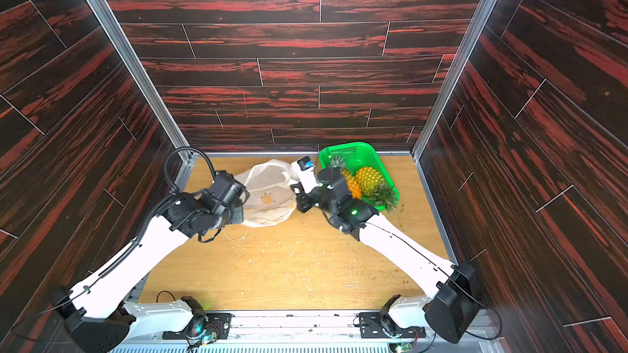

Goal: Place the pineapple into a plastic bag & tie a knot
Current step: Adjust the plastic bag at the center of the board.

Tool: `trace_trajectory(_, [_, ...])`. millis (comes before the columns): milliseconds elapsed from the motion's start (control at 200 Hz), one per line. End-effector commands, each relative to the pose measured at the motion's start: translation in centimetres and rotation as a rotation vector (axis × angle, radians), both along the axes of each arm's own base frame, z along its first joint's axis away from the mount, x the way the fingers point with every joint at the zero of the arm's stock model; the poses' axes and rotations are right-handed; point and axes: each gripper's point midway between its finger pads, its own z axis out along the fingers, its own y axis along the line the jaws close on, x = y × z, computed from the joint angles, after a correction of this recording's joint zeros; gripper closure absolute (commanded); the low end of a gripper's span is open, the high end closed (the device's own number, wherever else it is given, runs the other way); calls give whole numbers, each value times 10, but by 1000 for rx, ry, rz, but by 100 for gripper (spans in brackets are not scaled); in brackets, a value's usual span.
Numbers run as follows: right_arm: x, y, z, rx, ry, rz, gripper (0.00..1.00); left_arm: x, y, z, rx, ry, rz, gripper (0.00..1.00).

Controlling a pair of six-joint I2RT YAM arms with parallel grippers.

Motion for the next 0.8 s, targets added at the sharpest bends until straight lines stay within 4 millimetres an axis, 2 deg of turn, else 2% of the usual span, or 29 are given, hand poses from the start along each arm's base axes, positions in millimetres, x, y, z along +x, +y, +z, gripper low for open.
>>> trace_trajectory(0, [17, -10, -10, 93, 117, 12, 100, 12, -61, 50, -361, -144, -161, 100])
trace_trajectory(100, [31, -17, -15, 92, 147, -13, 99, 16, -89, 55, -508, -125, -212, 100])
trace_trajectory(220, [39, -22, -2, 76, 137, -33, 67, 27, -94, 43, -510, -78, -160, 100])
trace_trajectory(316, [30, -28, 19, 64, 76, -10, 36, 37, -90, 36, -491, -55, -98, 100])
trace_trajectory(451, [11, -56, 54, 47, -9, -32, 15, 46, -89, 27, -482, -38, -47, 100])
trace_trajectory(561, [2, -89, 62, -13, -15, -99, 12, 52, -89, 19, -485, -15, -9, 100])
trace_trajectory(797, [-1, -170, 36, -113, 95, -408, 3, 56, -101, 17, -495, 3, -56, 100])
